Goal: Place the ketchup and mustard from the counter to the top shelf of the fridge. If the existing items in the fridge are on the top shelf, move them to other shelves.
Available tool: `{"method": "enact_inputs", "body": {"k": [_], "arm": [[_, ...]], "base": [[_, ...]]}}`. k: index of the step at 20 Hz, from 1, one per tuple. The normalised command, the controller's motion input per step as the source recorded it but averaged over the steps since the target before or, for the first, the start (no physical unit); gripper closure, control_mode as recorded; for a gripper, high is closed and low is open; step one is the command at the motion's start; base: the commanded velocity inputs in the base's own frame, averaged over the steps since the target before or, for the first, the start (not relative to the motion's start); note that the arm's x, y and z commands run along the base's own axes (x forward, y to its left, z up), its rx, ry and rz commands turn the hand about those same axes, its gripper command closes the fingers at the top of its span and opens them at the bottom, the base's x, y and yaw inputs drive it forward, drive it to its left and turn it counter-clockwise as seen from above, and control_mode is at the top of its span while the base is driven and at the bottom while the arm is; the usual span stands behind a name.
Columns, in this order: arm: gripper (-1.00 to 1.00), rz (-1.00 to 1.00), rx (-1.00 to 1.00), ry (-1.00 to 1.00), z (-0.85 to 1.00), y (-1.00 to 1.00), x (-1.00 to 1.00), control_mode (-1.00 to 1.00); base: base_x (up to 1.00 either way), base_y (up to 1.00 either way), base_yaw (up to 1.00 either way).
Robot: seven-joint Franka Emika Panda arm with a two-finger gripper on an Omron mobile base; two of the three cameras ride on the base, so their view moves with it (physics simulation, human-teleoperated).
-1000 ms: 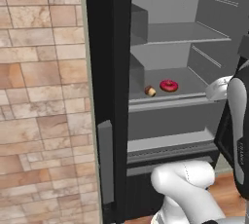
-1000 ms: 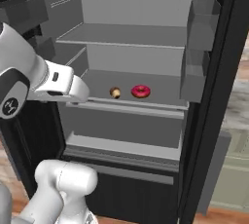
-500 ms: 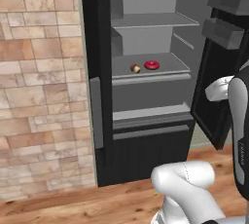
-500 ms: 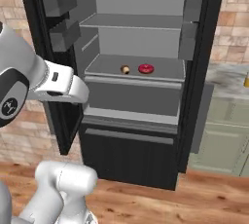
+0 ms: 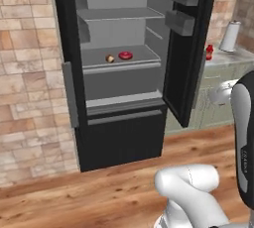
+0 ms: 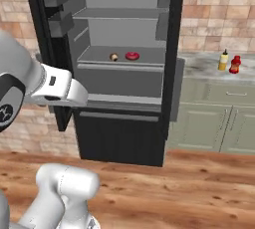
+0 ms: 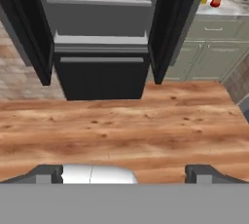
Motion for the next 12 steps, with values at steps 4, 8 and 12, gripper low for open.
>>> {"method": "enact_inputs", "body": {"k": [4,8,12], "arm": [[-1.0,0.0,0.0,0.0,0.0,0.0,0.0,1.0],[-1.0,0.0,0.0,0.0,0.0,0.0,0.0,1.0],[-1.0,0.0,0.0,0.0,0.0,0.0,0.0,1.0]], "base": [[0.25,-1.0,-0.2],[0.89,-0.93,0.01],[0.83,-0.91,0.12]]}}
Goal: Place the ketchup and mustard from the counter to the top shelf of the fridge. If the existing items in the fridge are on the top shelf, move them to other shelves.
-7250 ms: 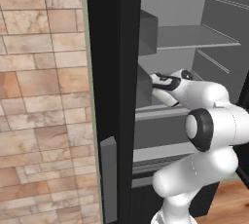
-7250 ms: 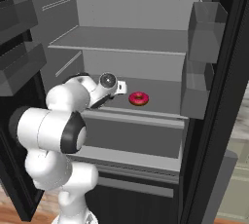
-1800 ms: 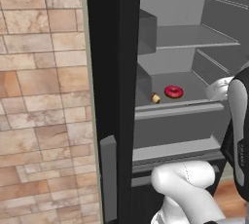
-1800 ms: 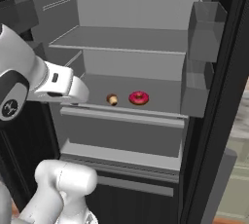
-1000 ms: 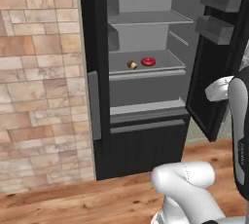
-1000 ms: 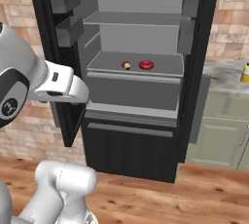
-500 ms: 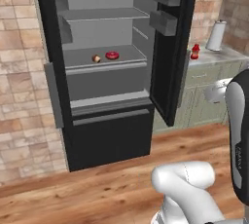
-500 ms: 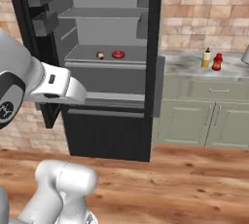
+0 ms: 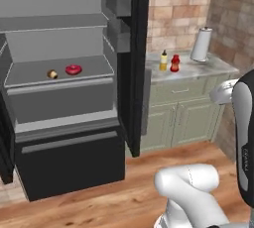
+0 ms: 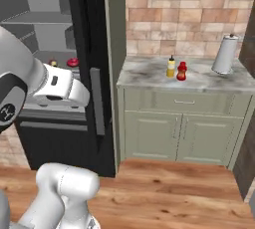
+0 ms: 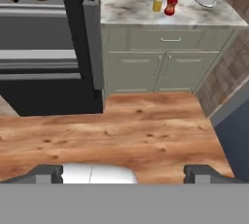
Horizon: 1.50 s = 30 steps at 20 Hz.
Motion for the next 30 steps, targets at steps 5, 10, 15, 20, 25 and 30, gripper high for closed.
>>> {"method": "enact_inputs", "body": {"k": [5,10,15,20,25,30], "arm": [[-1.0,0.0,0.0,0.0,0.0,0.0,0.0,1.0],[-1.0,0.0,0.0,0.0,0.0,0.0,0.0,1.0],[-1.0,0.0,0.0,0.0,0.0,0.0,0.0,1.0],[-1.0,0.0,0.0,0.0,0.0,0.0,0.0,1.0],[-1.0,0.0,0.0,0.0,0.0,0.0,0.0,1.0],[-1.0,0.0,0.0,0.0,0.0,0.0,0.0,1.0]], "base": [[0.21,-0.98,0.19],[-0.57,-0.95,0.01],[0.85,-0.65,0.04],[1.0,-0.42,0.0],[1.0,-0.33,0.0],[1.0,-0.23,0.0]]}}
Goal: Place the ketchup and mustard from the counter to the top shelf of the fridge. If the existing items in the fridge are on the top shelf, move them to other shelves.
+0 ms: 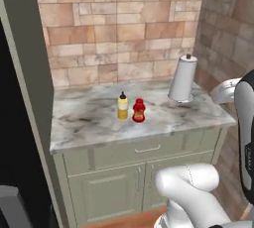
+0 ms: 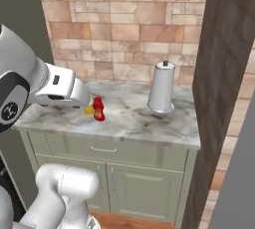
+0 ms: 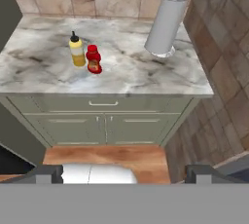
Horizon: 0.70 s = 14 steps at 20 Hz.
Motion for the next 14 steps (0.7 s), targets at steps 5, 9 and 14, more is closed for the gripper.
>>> {"method": "enact_inputs", "body": {"k": [5,9,14], "arm": [[-1.0,0.0,0.0,0.0,0.0,0.0,0.0,1.0],[-1.0,0.0,0.0,0.0,0.0,0.0,0.0,1.0],[-1.0,0.0,0.0,0.0,0.0,0.0,0.0,1.0]], "base": [[0.75,0.0,0.0],[0.62,0.0,0.05],[0.27,0.0,0.12]]}}
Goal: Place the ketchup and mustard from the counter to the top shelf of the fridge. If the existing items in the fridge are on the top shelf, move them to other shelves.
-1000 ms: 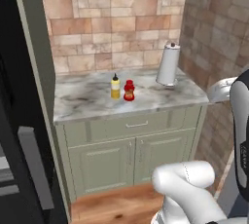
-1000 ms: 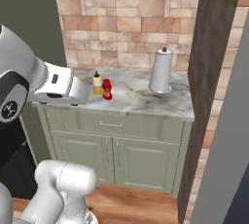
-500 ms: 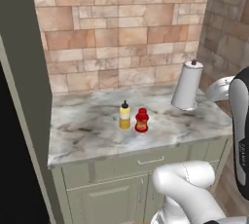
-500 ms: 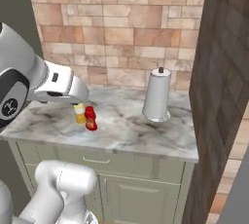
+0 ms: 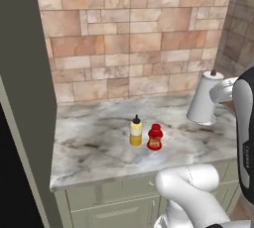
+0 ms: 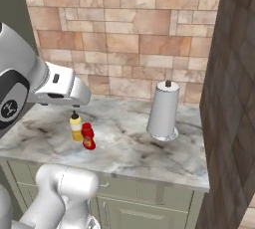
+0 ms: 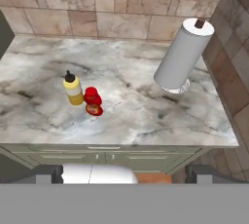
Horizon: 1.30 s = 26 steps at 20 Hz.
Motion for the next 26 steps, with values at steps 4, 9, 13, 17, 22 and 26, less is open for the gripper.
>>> {"method": "enact_inputs", "body": {"k": [4,9,13,17,22,26], "arm": [[-1.0,0.0,0.0,0.0,0.0,0.0,0.0,1.0],[-1.0,0.0,0.0,0.0,0.0,0.0,0.0,1.0],[-1.0,0.0,0.0,0.0,0.0,0.0,0.0,1.0],[-1.0,0.0,0.0,0.01,0.0,0.0,0.0,-1.0],[-1.0,0.09,0.02,0.16,-0.3,-0.01,0.11,-1.0],[-1.0,0.17,0.01,0.25,-0.49,-0.13,0.24,-1.0]], "base": [[0.02,0.04,0.16],[-0.21,0.11,0.12],[-0.21,-0.08,0.0],[0.0,0.0,0.0],[0.0,0.0,0.0],[0.0,0.0,0.0]]}}
